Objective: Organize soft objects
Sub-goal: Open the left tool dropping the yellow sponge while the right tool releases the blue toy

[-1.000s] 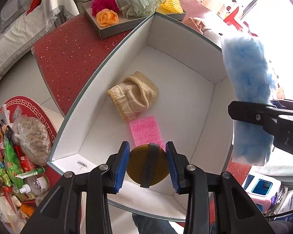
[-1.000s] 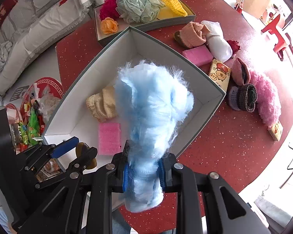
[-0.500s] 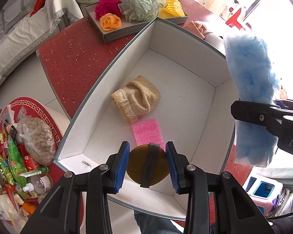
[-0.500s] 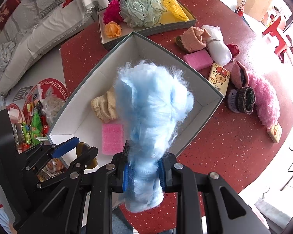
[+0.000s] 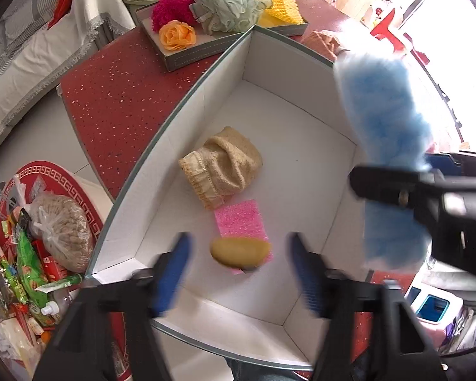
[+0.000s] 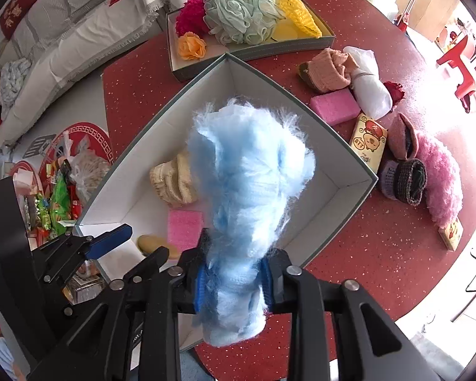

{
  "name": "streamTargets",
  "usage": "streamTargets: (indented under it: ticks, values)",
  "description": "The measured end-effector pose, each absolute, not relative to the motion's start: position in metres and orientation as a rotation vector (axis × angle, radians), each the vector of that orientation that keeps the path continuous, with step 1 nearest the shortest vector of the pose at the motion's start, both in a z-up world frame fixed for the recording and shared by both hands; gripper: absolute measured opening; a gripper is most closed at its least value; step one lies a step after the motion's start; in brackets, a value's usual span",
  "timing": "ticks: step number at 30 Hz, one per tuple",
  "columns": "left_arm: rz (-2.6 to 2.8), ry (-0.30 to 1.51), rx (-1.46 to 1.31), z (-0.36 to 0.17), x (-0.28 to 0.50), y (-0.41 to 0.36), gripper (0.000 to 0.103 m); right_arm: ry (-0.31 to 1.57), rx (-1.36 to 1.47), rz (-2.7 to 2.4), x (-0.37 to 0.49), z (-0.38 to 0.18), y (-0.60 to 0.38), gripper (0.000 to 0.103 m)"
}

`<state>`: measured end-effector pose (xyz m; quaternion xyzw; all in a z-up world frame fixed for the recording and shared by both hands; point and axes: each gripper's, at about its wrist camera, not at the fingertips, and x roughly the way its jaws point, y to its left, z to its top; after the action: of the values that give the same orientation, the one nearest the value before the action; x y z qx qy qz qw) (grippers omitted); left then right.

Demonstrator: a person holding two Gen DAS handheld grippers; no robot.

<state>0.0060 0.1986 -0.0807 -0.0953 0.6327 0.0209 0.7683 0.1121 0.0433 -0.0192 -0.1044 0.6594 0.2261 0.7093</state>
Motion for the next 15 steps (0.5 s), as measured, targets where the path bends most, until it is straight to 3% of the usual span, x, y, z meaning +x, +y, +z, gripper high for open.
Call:
streamTargets:
  ticks: [1, 3, 8, 10, 15]
  values:
    - [0.062, 1.364, -0.206, -0.079, 0.006, 0.200, 0.097, 1.478, -0.230, 0.513, 0.113, -0.021, 0.045, 0.085]
    - [0.090, 1.320, -0.220, -0.073, 0.006, 0.204, 0.097, 1.475, -0.227, 0.512, 0.113, -0.022, 0.045, 0.103]
    - [0.122, 1.161, -0.318, -0.041, 0.003, 0.220, 0.097, 1.355, -0.215, 0.436, 0.114, -0.002, 0.032, 0.103]
    - [0.119, 1.020, -0.337, -0.011, -0.004, 0.225, 0.102, 1.342, -0.141, 0.360, 0.118, 0.006, 0.015, 0.103]
    - [0.008, 0.726, -0.323, 0.067, -0.009, 0.208, 0.102, 1.347, 0.073, 0.194, 0.112, 0.015, -0.029, 0.103]
